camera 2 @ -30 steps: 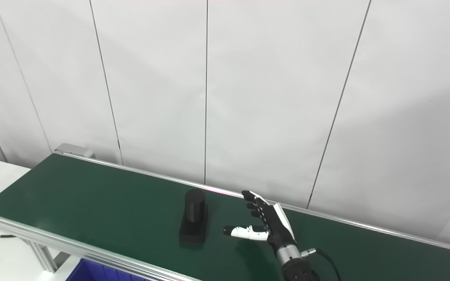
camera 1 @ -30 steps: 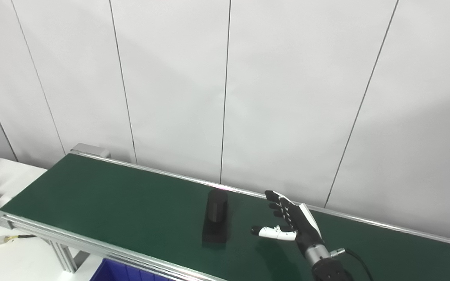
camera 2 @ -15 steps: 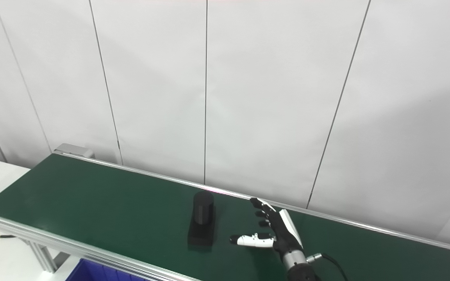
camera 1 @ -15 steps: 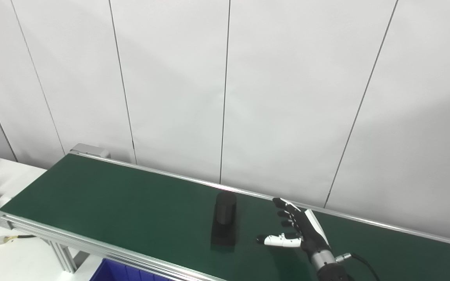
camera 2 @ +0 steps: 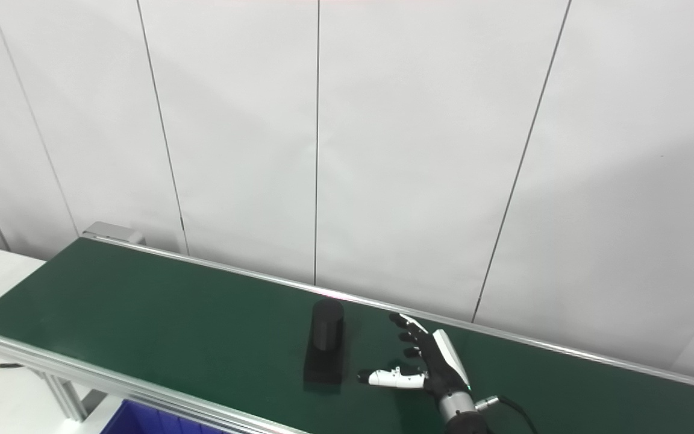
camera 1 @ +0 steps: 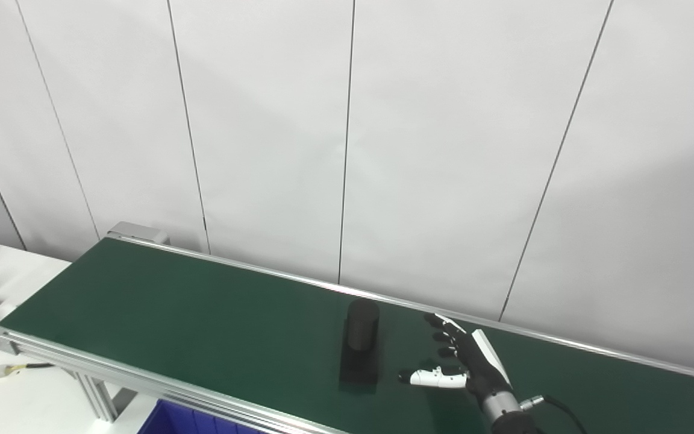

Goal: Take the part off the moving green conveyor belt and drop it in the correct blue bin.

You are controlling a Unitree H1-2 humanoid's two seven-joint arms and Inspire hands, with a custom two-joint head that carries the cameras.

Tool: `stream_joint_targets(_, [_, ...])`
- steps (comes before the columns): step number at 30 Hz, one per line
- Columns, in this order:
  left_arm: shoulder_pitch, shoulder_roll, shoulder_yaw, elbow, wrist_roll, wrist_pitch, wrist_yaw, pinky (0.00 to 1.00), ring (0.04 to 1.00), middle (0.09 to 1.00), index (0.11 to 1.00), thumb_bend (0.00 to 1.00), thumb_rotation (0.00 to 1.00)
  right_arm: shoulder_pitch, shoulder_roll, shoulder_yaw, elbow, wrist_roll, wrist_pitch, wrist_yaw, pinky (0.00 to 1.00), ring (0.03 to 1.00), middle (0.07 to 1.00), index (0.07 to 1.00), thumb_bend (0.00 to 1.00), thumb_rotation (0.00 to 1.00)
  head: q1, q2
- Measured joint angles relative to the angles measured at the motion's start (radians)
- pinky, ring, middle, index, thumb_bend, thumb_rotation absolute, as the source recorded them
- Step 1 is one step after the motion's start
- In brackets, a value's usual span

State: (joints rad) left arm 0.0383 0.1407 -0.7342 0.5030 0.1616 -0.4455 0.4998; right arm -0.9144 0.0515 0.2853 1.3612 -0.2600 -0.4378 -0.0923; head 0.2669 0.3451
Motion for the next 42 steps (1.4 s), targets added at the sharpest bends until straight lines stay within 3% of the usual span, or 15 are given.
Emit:
stream_joint_targets(9, [0.001,0.007,-0.008,-0.002,0.009,0.0,0.012,0.78,0.855,0.873,0.83,0.8,1.0,0.0,0.0,0.0,0.0,-0.005,0.0,-0.003,0.73,0.858,0.912,0.879,0.93,0.3,-0.002,0.0])
stream_joint_targets(15, [0.004,0.012,-0.008,-0.011,0.008,0.0,0.01,0.77,0.855,0.869,0.821,0.8,1.0,0.0,0.0,0.0,0.0,-0.007,0.0,-0.008,0.76,0.862,0.908,0.879,0.92,0.31,-0.006,0.009])
stream_joint_targets(23, [0.02,0.017,-0.004,-0.034,0.008,0.0,0.003,0.76,0.864,0.879,0.832,0.82,1.0,0.0,0.006,-0.015,-0.002,0.007,0.0,-0.011,0.71,0.833,0.895,0.87,0.91,0.29,-0.066,0.026])
stream_joint_targets(42, [0.027,0.02,-0.001,-0.046,0.025,0.0,0.002,0.8,0.877,0.889,0.842,0.8,1.0,0.0,0.013,-0.005,0.0,-0.011,0.0,-0.036,0.76,0.871,0.897,0.851,0.92,0.33,-0.078,0.029])
